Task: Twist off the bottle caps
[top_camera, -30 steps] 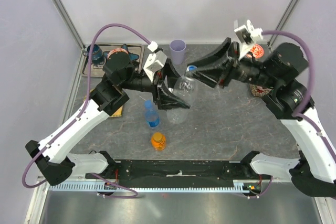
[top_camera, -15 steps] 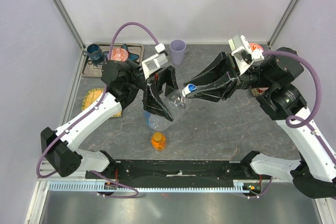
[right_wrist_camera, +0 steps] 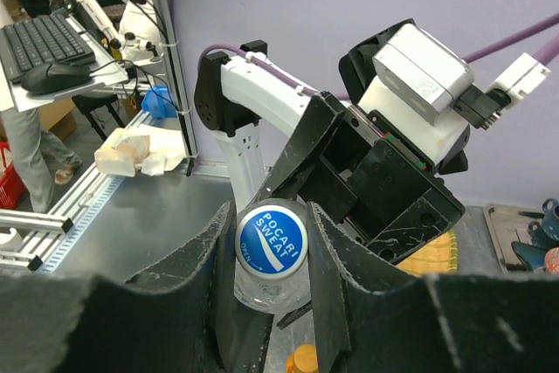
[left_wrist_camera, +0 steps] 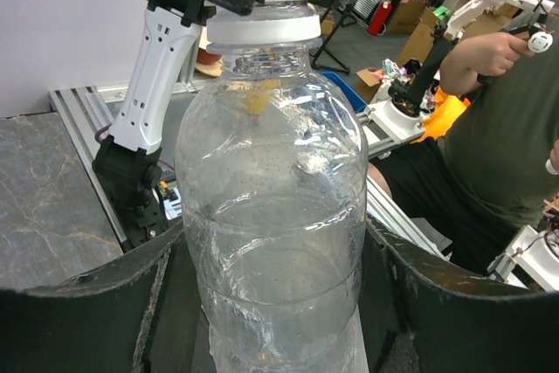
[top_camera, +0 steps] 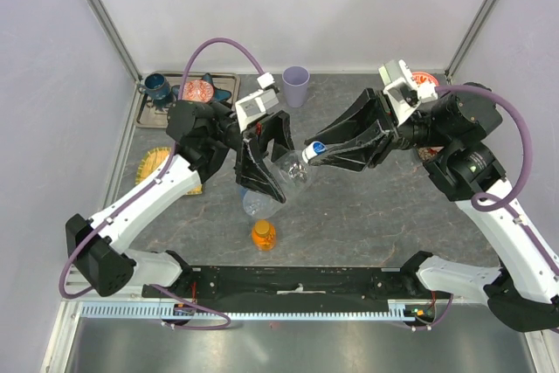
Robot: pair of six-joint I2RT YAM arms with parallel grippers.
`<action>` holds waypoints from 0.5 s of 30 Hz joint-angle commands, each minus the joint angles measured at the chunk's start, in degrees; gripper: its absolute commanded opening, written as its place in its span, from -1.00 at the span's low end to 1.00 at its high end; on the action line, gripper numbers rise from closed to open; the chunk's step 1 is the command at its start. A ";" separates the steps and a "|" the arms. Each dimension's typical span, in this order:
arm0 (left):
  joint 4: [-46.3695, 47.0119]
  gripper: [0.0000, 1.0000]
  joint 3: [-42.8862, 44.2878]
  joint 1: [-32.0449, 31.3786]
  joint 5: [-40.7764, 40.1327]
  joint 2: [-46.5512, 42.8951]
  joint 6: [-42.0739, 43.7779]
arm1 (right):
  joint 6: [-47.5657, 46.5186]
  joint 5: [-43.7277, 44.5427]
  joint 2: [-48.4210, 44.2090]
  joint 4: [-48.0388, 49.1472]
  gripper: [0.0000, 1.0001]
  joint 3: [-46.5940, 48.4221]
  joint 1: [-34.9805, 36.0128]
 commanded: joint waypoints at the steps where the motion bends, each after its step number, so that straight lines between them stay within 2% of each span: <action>1: -7.70 -0.49 0.97 1.32 -3.44 -2.42 8.23 | 4.38 1.05 -0.45 -1.70 -0.54 2.18 -0.51; 4: -10.50 -0.48 0.88 1.49 -3.80 -3.21 10.78 | 5.09 3.77 0.25 -2.75 -0.46 3.94 -1.04; 15: -22.99 -0.48 1.14 2.19 -4.59 -5.85 21.51 | 6.06 9.66 1.75 -4.25 0.21 7.11 -1.22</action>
